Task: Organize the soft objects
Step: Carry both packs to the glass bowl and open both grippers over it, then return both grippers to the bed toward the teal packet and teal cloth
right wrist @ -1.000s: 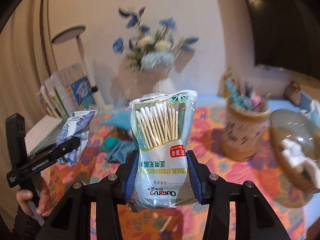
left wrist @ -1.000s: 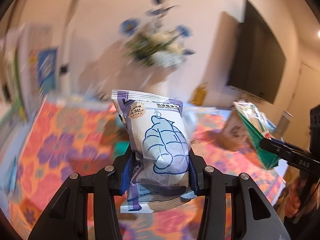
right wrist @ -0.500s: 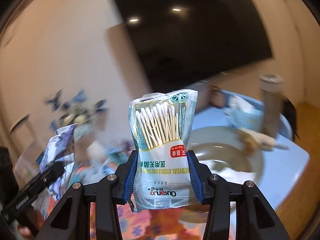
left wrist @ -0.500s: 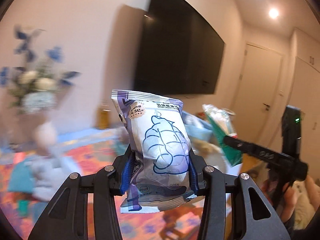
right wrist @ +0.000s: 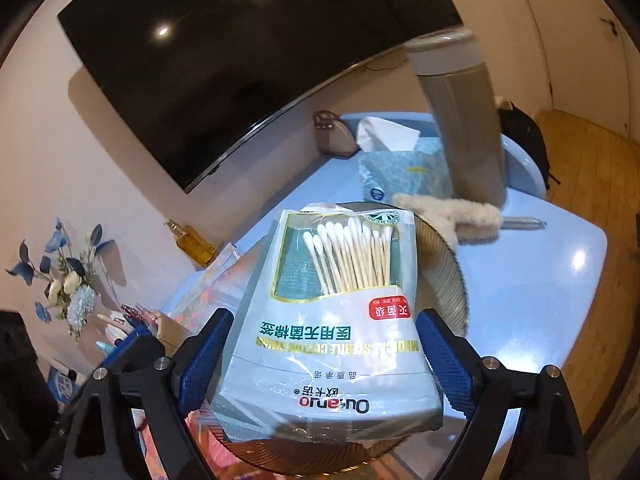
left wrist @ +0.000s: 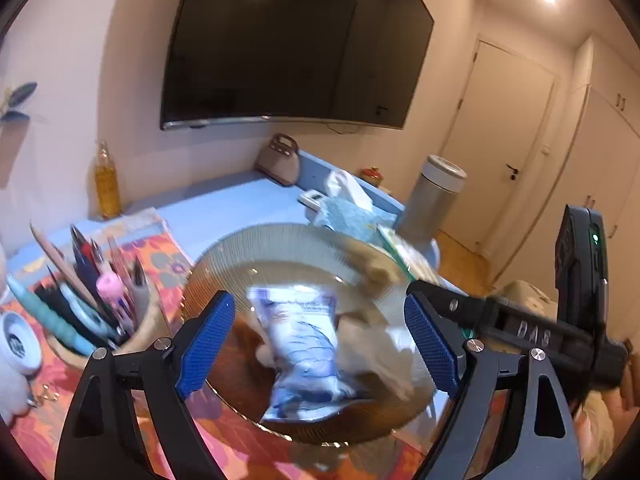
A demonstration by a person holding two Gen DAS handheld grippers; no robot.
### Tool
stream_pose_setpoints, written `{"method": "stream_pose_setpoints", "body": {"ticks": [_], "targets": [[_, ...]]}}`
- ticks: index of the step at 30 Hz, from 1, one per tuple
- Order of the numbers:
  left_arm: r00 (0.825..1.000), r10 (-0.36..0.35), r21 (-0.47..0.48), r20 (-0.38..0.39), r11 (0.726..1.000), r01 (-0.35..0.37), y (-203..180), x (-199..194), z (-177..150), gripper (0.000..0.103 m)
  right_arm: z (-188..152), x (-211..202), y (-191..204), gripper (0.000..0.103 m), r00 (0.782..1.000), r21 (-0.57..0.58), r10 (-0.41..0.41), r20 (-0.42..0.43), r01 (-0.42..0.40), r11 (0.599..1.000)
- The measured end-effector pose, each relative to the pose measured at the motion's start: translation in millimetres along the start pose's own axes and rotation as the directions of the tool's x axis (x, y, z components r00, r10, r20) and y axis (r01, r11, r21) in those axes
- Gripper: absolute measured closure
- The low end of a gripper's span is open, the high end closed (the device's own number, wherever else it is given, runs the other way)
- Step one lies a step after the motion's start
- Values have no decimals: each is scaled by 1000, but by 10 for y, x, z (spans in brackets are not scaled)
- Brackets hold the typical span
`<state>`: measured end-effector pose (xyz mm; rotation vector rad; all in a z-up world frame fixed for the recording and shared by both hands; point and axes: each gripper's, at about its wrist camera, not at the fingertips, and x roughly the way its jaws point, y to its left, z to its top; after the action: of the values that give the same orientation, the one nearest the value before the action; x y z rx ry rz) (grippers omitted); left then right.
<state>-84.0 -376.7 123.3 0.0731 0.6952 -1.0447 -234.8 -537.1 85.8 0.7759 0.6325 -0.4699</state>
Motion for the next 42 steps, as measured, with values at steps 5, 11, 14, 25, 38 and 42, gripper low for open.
{"method": "stream_pose_setpoints", "body": {"ticks": [5,11,14,25,38,42], "targets": [[998,21,-19,65,1000,-19,142,-366,-109,10,-49,-36,89,11,1000,-82,15,-1,-16,997],[991,77,-48,113,996,-72,355,-846,-205,10,79,343,295,6,992,-202,-55,-116,31,979],[987,100,-63,126,994,-93,488,-1096,-278,10,138,309,265,4,986,-149,35,-162,-59,987],[954,267,-186,136,953,-240,955,-1808,-639,10,-100,-172,601,4,990,-133,111,-84,-122,984],[780,625,-517,30,678,-523,1809,-2338,-1692,10,-1723,-127,2179,4,881,-493,390,-269,-474,729],[772,632,-531,-73,630,-566,2081,-2245,-1933,10,-2068,248,2322,4,887,-532,324,-330,-458,712]]}}
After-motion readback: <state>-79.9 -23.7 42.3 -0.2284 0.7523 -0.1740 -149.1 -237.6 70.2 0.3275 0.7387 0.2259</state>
